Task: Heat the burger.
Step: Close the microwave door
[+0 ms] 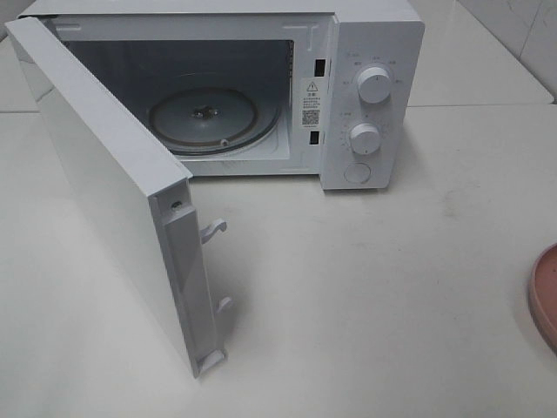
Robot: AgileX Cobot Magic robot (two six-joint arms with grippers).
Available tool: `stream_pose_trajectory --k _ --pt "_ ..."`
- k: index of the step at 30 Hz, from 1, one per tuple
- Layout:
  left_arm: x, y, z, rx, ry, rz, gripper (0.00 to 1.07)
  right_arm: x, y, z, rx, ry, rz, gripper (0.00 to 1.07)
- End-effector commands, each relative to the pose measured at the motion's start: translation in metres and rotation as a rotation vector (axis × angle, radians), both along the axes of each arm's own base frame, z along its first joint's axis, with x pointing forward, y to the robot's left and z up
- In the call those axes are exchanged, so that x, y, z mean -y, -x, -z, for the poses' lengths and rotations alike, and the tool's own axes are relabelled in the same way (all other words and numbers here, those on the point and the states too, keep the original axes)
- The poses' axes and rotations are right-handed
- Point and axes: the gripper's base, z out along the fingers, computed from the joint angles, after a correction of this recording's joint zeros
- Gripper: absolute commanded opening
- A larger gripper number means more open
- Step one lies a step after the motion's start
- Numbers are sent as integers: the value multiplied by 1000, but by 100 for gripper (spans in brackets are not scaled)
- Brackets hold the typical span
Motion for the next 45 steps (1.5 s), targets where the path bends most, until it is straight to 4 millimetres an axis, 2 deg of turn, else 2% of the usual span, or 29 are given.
stream_pose_trajectory --k 1,3,10,25,45 --pt "0 3 1 15 10 -3 100 3 3 -1 45 -18 12 74" --pt "0 3 1 15 10 -3 100 11 9 -3 95 -45 91 74" --pt "0 3 1 15 10 -3 100 20 22 -5 187 -88 207 74" --pt "0 3 1 15 10 -3 100 29 52 -6 386 -144 446 74" --pt "0 3 1 15 10 -3 100 29 53 -6 392 -144 465 71"
